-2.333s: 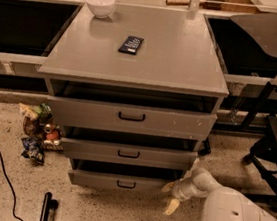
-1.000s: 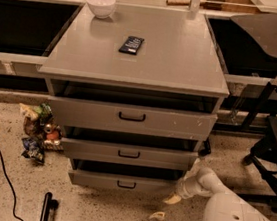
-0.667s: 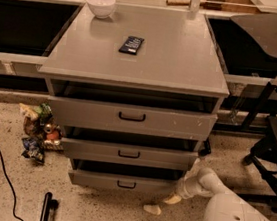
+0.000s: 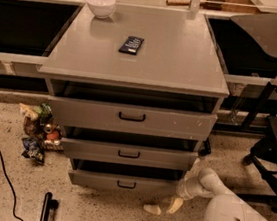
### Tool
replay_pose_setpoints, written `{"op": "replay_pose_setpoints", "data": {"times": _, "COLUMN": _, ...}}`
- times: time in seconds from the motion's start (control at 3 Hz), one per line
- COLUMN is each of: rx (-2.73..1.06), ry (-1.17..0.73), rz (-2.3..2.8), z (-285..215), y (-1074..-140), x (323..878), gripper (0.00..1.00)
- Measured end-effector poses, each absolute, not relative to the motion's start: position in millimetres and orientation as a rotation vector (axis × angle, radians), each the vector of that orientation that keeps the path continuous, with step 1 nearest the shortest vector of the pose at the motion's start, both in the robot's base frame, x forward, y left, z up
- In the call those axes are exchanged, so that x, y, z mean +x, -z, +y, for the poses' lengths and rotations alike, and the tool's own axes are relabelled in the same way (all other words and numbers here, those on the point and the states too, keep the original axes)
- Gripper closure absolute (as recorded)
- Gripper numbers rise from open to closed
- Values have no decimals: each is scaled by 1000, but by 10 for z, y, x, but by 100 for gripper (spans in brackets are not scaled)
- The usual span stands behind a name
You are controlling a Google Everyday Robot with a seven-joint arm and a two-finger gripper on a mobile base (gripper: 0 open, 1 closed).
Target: Close bottom drawer
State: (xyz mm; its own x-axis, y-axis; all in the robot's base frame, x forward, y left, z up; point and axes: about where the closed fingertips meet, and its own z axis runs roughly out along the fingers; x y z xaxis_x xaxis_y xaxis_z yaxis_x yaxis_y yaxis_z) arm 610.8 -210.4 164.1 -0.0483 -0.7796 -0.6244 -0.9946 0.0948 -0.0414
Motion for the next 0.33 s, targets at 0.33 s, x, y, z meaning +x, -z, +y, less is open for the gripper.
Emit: {"op": "replay_pose_setpoints", "data": {"times": 0.33, "rx": -1734, "ry": -565, "rz": 1880, "z": -2104, "y": -1641, "x": 6108, "gripper": 0}}
